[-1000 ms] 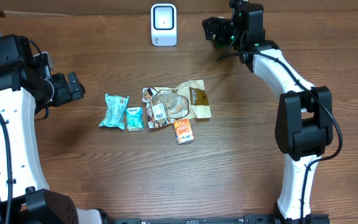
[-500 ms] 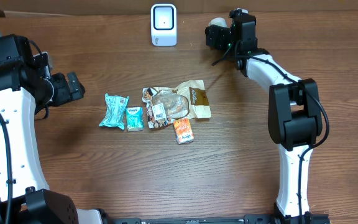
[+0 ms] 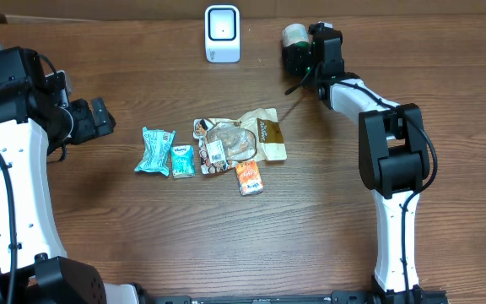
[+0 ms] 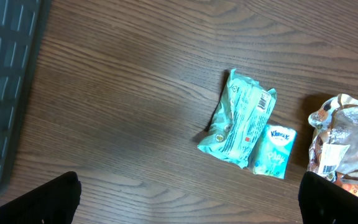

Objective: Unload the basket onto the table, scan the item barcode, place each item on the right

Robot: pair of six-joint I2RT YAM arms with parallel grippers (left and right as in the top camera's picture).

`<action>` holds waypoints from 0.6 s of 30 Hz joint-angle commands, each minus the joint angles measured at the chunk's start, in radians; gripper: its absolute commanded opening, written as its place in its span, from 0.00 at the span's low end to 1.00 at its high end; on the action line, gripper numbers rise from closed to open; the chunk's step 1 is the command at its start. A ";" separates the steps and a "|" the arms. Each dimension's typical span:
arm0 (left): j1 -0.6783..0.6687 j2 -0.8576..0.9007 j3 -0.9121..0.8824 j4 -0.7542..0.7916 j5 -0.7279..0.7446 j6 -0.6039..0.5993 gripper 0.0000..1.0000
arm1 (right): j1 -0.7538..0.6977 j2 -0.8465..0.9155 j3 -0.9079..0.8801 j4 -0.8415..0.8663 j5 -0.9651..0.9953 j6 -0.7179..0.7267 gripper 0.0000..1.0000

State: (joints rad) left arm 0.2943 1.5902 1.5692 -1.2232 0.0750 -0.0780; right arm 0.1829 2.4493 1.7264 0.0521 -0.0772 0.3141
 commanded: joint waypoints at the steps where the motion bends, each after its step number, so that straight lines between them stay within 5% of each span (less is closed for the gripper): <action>1: -0.006 -0.010 -0.002 0.001 0.003 0.003 1.00 | -0.005 0.014 0.021 0.024 0.005 0.002 0.55; 11: -0.006 -0.010 -0.002 0.002 0.003 0.003 1.00 | -0.005 -0.076 0.022 -0.042 0.005 0.000 0.45; 18: -0.006 -0.010 -0.002 0.002 0.003 0.003 1.00 | -0.004 -0.332 0.022 -0.401 -0.018 0.000 0.42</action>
State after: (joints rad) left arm 0.2943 1.5902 1.5692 -1.2228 0.0746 -0.0780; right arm 0.1829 2.3199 1.7275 -0.2649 -0.0784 0.3149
